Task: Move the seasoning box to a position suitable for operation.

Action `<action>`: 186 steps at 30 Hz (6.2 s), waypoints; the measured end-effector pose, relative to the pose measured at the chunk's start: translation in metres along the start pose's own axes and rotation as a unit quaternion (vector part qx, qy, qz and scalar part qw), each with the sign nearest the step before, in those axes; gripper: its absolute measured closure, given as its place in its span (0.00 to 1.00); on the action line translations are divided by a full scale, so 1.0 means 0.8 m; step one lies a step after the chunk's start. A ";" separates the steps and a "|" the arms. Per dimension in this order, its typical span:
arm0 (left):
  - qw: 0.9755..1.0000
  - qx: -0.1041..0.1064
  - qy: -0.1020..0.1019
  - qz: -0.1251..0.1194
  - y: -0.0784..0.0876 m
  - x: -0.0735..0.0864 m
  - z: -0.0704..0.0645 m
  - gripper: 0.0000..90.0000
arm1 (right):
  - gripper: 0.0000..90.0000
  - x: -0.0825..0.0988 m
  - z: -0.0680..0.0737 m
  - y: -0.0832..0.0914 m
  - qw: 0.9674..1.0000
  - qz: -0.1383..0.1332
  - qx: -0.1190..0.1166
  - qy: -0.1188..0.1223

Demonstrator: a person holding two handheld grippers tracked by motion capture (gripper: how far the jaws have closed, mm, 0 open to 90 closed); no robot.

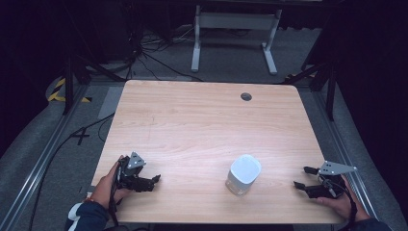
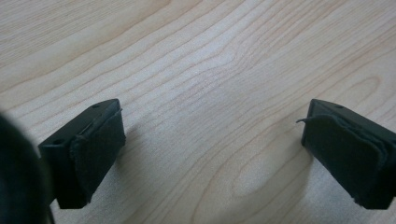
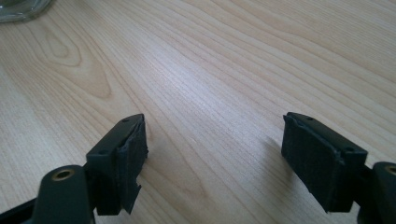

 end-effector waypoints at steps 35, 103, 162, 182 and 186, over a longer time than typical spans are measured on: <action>0.999 0.031 -0.030 0.017 -0.016 -0.014 -0.007 0.00 | 1.00 -0.078 0.009 0.023 0.996 -0.083 -0.029 0.004; 0.981 0.125 -0.144 -0.021 -0.045 -0.101 -0.113 0.67 | 1.00 -0.201 0.113 -0.006 0.981 -0.120 -0.104 0.116; 0.952 0.195 -0.230 -0.055 -0.074 -0.178 -0.188 0.99 | 1.00 -0.200 0.115 -0.006 0.979 -0.126 -0.105 0.117; 0.947 0.205 -0.233 -0.080 -0.079 -0.203 -0.197 1.00 | 1.00 -0.182 0.094 0.013 0.984 -0.121 -0.073 0.105; 0.944 0.208 -0.244 -0.081 -0.080 -0.212 -0.199 1.00 | 1.00 -0.173 0.091 0.015 0.986 -0.112 -0.065 0.110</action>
Point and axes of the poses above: each handheld gripper's, and its own axes: y roughly backward along the jaws, x roughly out of its underside, z roughly to its left, the point moved 1 cm from there along -y, roughly forward along the jaws, and after that the axes turned 15 degrees about x, right-handed, at the moved point
